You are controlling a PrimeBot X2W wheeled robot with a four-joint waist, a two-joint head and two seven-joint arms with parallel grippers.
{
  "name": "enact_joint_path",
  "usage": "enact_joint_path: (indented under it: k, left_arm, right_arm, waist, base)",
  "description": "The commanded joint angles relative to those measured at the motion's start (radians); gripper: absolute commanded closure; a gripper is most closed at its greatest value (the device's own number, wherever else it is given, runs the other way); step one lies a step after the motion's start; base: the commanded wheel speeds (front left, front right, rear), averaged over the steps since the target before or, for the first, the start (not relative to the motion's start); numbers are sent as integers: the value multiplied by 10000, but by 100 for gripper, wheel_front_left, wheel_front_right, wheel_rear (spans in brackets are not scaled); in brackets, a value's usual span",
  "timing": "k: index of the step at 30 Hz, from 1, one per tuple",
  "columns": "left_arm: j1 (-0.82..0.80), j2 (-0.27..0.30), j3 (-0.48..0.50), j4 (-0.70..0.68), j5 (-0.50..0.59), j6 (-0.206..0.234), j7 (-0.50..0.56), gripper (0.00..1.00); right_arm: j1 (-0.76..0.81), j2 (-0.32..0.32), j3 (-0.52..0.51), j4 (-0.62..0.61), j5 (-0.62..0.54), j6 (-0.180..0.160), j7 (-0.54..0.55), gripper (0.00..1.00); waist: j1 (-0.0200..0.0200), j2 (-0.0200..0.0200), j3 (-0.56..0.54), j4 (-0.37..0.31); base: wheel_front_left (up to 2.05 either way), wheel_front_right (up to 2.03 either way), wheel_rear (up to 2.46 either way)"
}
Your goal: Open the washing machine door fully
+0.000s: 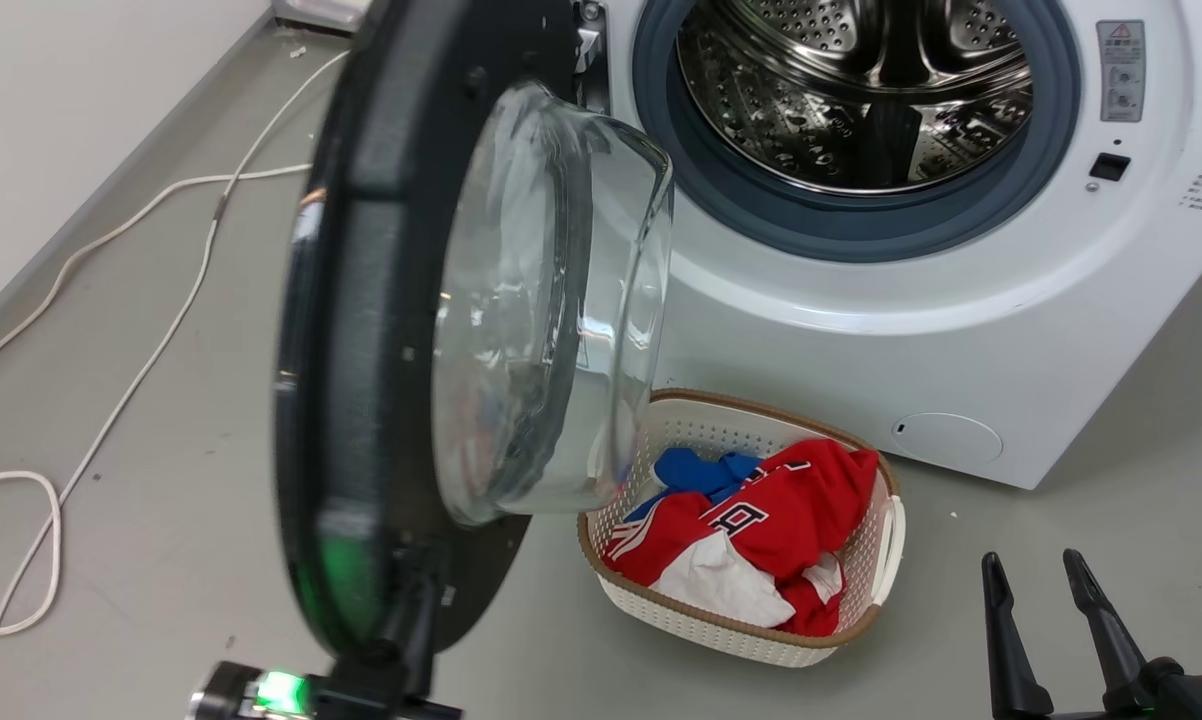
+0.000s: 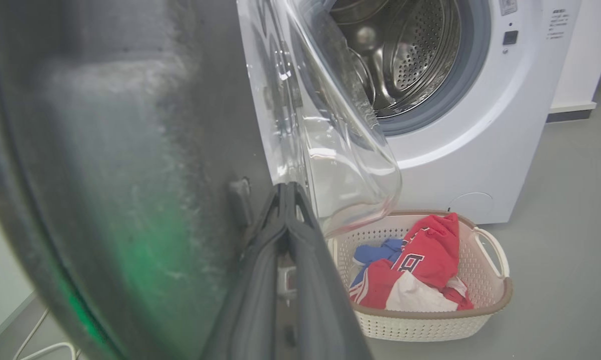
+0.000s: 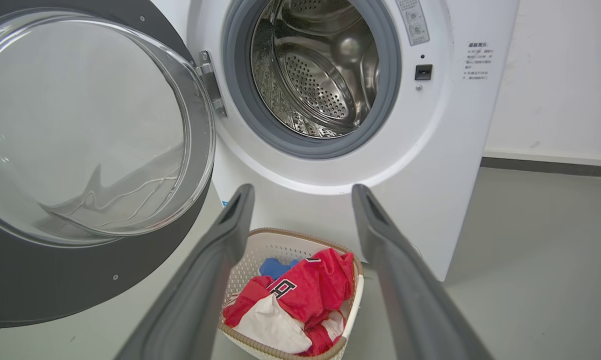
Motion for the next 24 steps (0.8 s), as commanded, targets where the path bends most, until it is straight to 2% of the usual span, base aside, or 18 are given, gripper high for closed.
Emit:
enact_joint_path:
  k: [1, 13, 24]
  left_arm:
    - [80, 74, 138, 4, -51, 90, 26, 100]
    - [-346, 910, 2151, 209, -666, 589, -6, 100]
    - [-1329, 1391, 3769, 960, -1358, 407, 6, 100]
  right_arm:
    - [11, 19, -1, -23, -63, -2, -21, 0]
    - [-307, 19, -15, -85, -279, -2, -20, 0]
    - [-648, 19, -95, -158, -564, -2, -20, 0]
  waist:
    - [0, -1, 29, 29]
    - [0, -1, 519, 52]
    - [0, -1, 1177, -166]
  base:
    - [0, 0, 0]
    - [0, 0, 0]
    - [0, 0, 0]
